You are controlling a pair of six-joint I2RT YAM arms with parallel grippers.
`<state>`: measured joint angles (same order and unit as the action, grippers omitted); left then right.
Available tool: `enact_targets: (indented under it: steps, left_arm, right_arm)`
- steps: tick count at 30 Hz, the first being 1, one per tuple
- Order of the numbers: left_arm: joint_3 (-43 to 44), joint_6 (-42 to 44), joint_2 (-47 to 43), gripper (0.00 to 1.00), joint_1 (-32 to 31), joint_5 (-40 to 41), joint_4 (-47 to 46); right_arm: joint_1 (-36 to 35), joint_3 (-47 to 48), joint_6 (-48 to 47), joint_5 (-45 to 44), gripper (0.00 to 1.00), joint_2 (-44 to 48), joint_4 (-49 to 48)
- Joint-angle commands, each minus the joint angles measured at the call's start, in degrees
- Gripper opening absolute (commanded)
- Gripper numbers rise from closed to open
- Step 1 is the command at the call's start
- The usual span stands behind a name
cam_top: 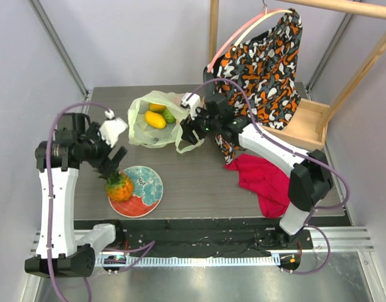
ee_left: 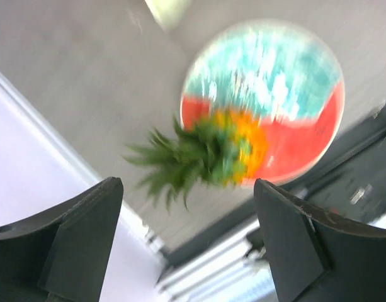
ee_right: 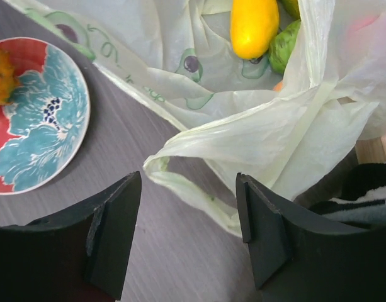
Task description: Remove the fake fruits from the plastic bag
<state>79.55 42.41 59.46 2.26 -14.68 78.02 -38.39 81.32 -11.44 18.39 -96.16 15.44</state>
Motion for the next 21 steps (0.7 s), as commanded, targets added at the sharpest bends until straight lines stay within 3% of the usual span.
enact_targets:
  steps: [1, 7, 11, 14, 17, 18, 20, 21]
  left_arm:
    - [6.76, -16.46, 4.69, 0.89, -0.24, -10.8, -2.15]
    - [4.65, -31.91, 10.58, 0.88, -0.33, -17.13, -11.91]
    - [5.34, -40.82, 16.9, 0.91, -1.29, -16.44, -20.96]
    - [7.02, -45.74, 21.65, 0.87, -1.65, -15.82, -25.36]
    - [8.07, -47.77, 24.47, 0.65, -1.73, -16.43, -28.97]
    - [8.6, -47.95, 25.08, 0.42, -1.73, -16.87, -28.98]
    - [9.57, -46.73, 25.79, 0.13, -1.73, -18.36, -27.66]
    - [9.66, -46.11, 25.44, 0.06, -1.82, -19.5, -26.96]
  right_arm:
    - [0.07, 6.57, -2.1, -0.64, 0.67, -3.85, 0.91]
    - [-0.02, 10.96, -1.04, -0.2, 0.65, -9.91, -1.11]
    - [0.07, 11.85, -2.79, -1.25, 0.64, -13.43, -1.64]
    - [0.16, 10.88, -4.38, -3.71, 0.64, -15.89, -1.73]
    - [0.77, 9.48, -4.03, -8.88, 0.63, -17.04, -2.08]
    - [0.86, 8.78, -4.2, -10.21, 0.64, -16.87, -2.26]
    - [1.04, 5.45, -6.56, -13.72, 0.64, -15.3, -2.09]
    - [1.04, 3.86, -7.97, -14.43, 0.64, -14.42, -1.73]
